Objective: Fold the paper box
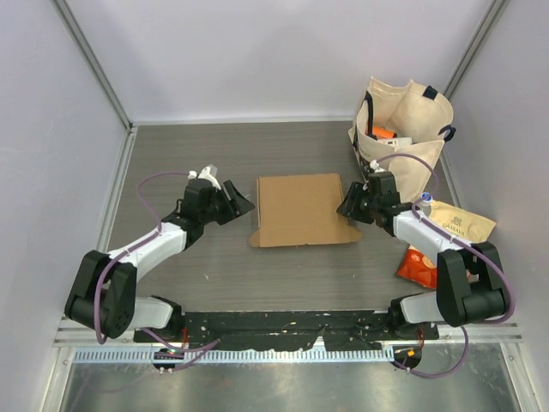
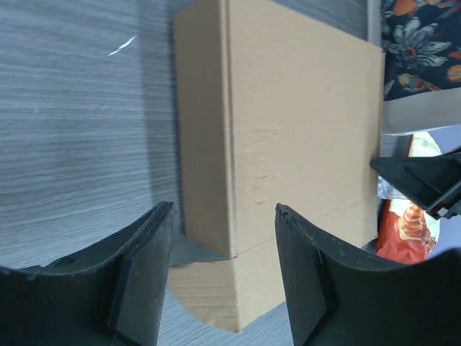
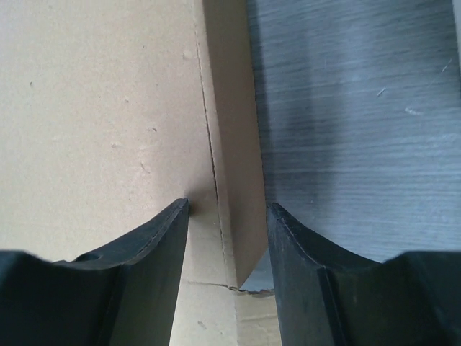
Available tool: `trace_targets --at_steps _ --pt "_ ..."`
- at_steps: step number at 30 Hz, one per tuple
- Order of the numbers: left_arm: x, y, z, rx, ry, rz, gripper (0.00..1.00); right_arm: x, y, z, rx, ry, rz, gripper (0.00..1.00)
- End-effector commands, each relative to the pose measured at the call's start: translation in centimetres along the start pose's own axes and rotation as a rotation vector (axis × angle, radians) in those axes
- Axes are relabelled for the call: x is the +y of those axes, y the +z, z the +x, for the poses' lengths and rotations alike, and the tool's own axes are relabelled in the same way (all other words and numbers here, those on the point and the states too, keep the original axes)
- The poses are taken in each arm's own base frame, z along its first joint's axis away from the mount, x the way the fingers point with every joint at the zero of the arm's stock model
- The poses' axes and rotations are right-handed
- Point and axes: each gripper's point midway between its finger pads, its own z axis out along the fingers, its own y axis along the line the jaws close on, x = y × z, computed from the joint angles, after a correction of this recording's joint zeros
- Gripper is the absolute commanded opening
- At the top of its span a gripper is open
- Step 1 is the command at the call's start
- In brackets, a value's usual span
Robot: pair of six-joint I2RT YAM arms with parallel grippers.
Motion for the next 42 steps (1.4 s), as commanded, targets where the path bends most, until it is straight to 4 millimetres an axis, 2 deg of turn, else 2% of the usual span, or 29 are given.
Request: trace_targets --at_steps 1,4,8,12,17,19,20,21,23,24,26,27,30,31,33,37,42 --pt "0.9 0.6 -0.2 -0.011 -0.052 0.006 0.61 -0.3 0.9 -3.0 -0.091 -0.043 0.041 0.53" --pt "2.3 1.2 0.3 -0.004 -0.074 -0.017 0.61 -0.1 1.8 -2.0 -0.057 -0.041 0.016 0.53" --pt "3.5 1.0 1.2 -0.002 -0.113 -0.023 0.59 0.6 1.6 -1.6 -0.051 -0.076 0.007 0.53" --pt "4.4 -0.4 0.9 -0.065 -0.115 -0.057 0.59 3.8 1.1 -0.9 -0.034 -0.107 -0.071 0.52" --pt "6.0 -2.7 0.0 -0.172 -0.118 -0.133 0.63 9.6 0.5 0.9 -0.005 -0.166 -0.201 0.52" --pt "5.8 -3.7 -0.7 -0.205 -0.115 -0.13 0.66 10.4 -0.4 -0.2 -0.036 -0.166 -0.218 0.53" --pt "5.8 -4.0 -1.0 -0.217 -0.113 -0.137 0.66 10.2 -0.7 -1.0 -0.056 -0.164 -0.206 0.53" --pt "5.5 -4.6 -1.2 -0.228 -0.11 -0.13 0.67 9.2 -0.8 -1.8 -0.082 -0.164 -0.148 0.53" --pt "5.5 -5.1 -1.8 -0.251 -0.096 -0.128 0.69 8.5 -1.2 -3.3 -0.117 -0.167 -0.12 0.58" --pt "5.5 -5.3 -2.2 -0.262 -0.093 -0.128 0.73 7.6 -1.0 -4.3 -0.135 -0.147 -0.101 0.59" --pt "5.2 -5.7 -3.0 -0.269 -0.081 -0.128 0.75 6.6 -0.1 -4.9 -0.12 -0.116 -0.105 0.59" --pt "5.3 -5.8 -3.6 -0.276 -0.083 -0.13 0.77 6.7 0.3 -5.2 -0.125 -0.114 -0.122 0.6" --pt "5.1 -5.0 -4.6 -0.218 -0.096 -0.101 0.8 7.2 2.0 -4.6 -0.091 -0.121 -0.162 0.59" --pt "5.3 -4.1 -4.7 -0.18 -0.115 -0.096 0.8 7.5 2.3 -4.2 -0.072 -0.115 -0.182 0.58" --pt "4.7 -3.5 -5.2 -0.15 -0.162 -0.03 0.8 7.4 3.3 -4.1 -0.071 -0.102 -0.191 0.54" --pt "4.4 -1.9 -5.2 -0.129 -0.203 0.03 0.8 8.2 3.3 -3.8 -0.089 -0.065 -0.254 0.52" --pt "5.2 -0.5 -4.8 -0.101 -0.228 0.027 0.8 8.8 3.3 -3.5 -0.083 -0.041 -0.296 0.52"
